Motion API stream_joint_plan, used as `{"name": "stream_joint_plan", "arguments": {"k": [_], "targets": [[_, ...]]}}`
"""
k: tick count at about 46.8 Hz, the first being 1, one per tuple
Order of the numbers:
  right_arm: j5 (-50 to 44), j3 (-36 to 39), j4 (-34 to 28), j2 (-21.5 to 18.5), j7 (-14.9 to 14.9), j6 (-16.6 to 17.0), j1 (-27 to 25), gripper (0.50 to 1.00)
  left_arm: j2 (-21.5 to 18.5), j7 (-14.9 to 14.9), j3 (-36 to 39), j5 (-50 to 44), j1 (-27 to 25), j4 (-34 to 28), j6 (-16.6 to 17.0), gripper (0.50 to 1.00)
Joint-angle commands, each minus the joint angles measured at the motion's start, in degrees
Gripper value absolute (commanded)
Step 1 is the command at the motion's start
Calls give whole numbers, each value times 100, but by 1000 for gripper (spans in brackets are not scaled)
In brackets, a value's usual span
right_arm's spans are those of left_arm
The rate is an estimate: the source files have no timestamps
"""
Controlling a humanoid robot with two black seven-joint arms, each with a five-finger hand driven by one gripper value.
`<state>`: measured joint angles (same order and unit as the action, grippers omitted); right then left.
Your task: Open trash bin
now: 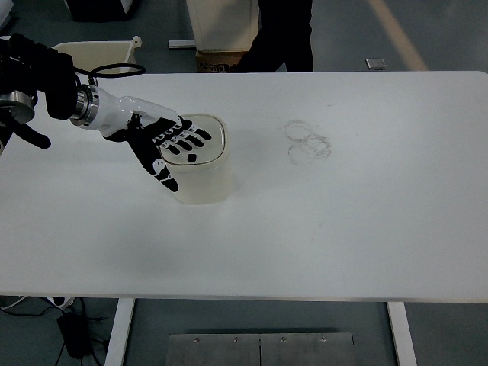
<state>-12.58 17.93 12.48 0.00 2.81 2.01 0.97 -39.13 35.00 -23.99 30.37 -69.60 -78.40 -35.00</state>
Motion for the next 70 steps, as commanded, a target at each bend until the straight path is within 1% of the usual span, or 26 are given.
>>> {"name": "stream_joint_plan", "arguments": {"k": [1, 8, 52, 56, 63, 70], "targets": [[1, 0, 1, 0, 0, 1, 0, 993, 2, 0, 0, 4, 25, 0, 0, 1000], [1, 0, 1, 0, 0, 1, 0, 991, 72, 0, 0, 4, 34, 0, 0, 1000], [1, 0, 1, 0, 0, 1, 0, 993, 90, 0, 0, 4, 34, -105, 0, 1000], [1, 0, 1, 0, 0, 1, 0, 991, 99, 0, -18, -13, -71, -88, 0, 1000], [1, 0, 1, 0, 0, 1, 0, 991, 55, 0, -44, -180, -519, -18, 0, 1000], [1, 0, 1, 0, 0, 1, 0, 993, 2, 0, -79, -321, -748, 114, 0, 1000]]}}
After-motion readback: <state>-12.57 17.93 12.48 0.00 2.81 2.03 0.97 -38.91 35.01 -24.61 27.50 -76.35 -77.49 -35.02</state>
